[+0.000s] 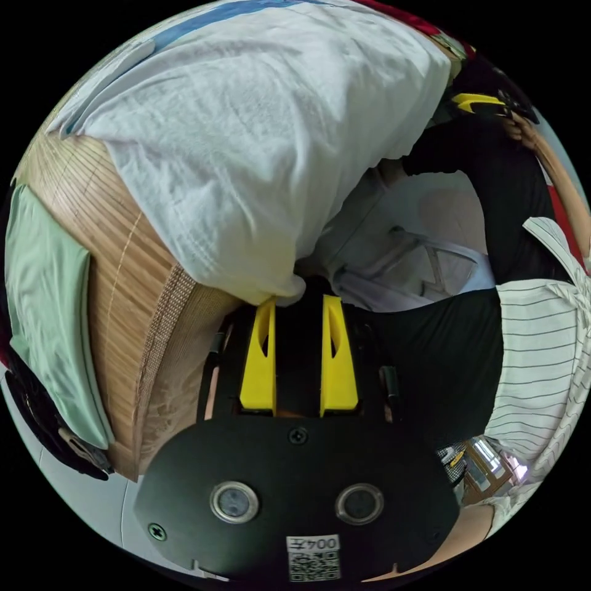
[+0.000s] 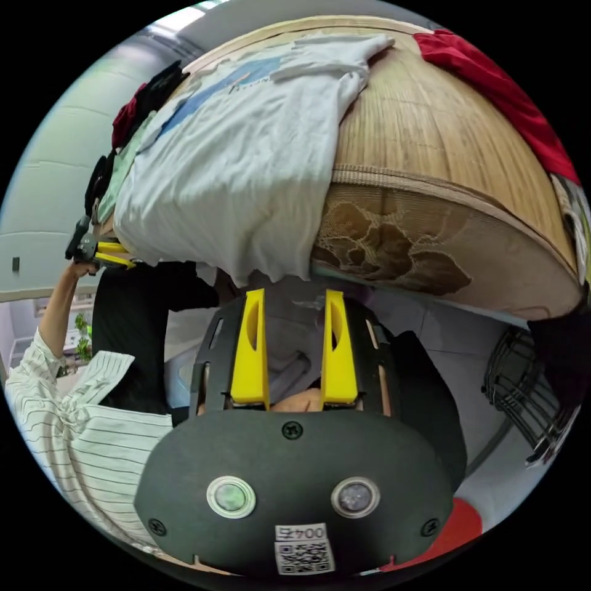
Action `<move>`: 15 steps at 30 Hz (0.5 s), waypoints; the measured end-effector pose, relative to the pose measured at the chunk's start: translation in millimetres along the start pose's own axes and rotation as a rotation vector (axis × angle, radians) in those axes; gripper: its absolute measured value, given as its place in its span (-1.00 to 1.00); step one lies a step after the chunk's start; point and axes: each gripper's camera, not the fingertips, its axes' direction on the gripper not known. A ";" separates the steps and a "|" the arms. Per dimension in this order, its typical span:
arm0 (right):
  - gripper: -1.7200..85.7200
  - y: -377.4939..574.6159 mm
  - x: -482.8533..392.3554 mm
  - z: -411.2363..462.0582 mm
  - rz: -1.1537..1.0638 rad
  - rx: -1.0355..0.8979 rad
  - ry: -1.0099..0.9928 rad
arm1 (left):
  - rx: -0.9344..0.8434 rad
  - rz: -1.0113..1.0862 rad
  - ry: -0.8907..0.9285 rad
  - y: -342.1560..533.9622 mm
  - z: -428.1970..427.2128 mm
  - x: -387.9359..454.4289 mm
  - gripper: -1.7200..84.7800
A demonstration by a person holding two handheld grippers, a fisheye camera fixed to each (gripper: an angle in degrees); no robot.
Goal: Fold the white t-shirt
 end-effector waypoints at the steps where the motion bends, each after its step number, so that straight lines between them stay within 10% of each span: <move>1: -0.65 -13.4 -3.4 6.4 -0.030 -0.041 0.005 | -0.005 -0.003 0.000 -3.3 1.6 -0.8 -0.72; 15: -0.71 -94.8 -51.1 34.0 -0.026 -0.033 0.075 | -0.024 -0.041 0.013 -26.7 20.8 -29.1 -0.76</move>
